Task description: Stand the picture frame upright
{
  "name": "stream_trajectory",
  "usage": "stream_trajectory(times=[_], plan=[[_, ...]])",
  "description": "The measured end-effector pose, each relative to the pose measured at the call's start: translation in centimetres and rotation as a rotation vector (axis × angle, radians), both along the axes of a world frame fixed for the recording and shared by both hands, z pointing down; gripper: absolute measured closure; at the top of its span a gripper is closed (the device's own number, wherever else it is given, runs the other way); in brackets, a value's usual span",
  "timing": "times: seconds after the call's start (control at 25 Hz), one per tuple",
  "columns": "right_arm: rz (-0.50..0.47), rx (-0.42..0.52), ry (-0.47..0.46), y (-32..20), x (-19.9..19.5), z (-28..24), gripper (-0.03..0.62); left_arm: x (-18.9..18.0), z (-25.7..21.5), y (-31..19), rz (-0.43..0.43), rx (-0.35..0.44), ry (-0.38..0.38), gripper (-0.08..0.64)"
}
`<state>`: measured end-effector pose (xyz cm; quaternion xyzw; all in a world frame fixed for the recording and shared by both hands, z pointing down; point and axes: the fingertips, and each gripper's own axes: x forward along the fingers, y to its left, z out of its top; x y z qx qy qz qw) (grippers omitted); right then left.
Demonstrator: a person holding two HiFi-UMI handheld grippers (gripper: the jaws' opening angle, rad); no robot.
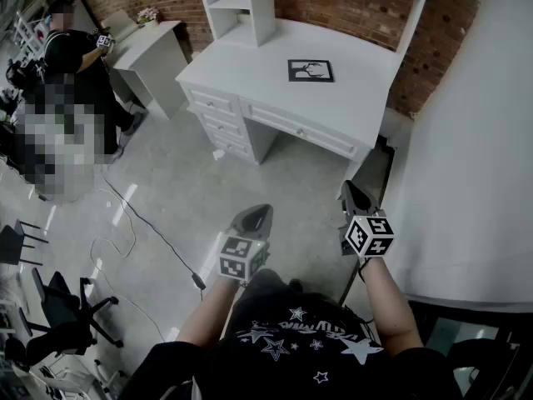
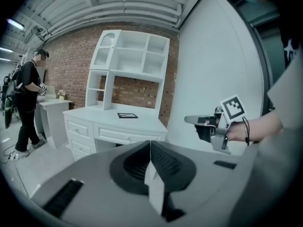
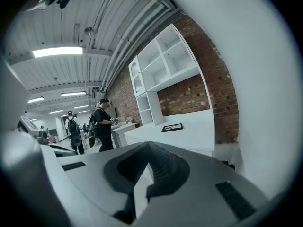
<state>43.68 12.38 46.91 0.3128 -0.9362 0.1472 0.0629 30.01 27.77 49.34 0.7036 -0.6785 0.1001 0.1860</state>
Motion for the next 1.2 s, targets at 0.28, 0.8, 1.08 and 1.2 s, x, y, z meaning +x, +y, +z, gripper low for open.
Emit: stream_trajectory(times=[0.28, 0.8, 1.08, 1.2], plan=[[-0.014, 0.015, 0.005, 0.2, 0.1, 0.5, 0.578, -0.6, -1.1, -2.1, -0.015, 0.045, -0.068, 0.541], [-0.009, -0.084, -0.049, -1.4, 1.4, 1.5, 0.577, -0.2, -0.6, -1.6, -0.073, 0.020, -0.036, 0.541], [-0.021, -0.127, -0.035, -2.3, 0.2, 2.9, 0.577, -1.0, -1.3, -1.6, -0.100, 0.027, -0.049, 0.541], [-0.036, -0.142, -0.019, -2.4, -0.8, 3.8, 0.577, -1.9, -0.6, -1.6, -0.118, 0.011, -0.036, 0.541]])
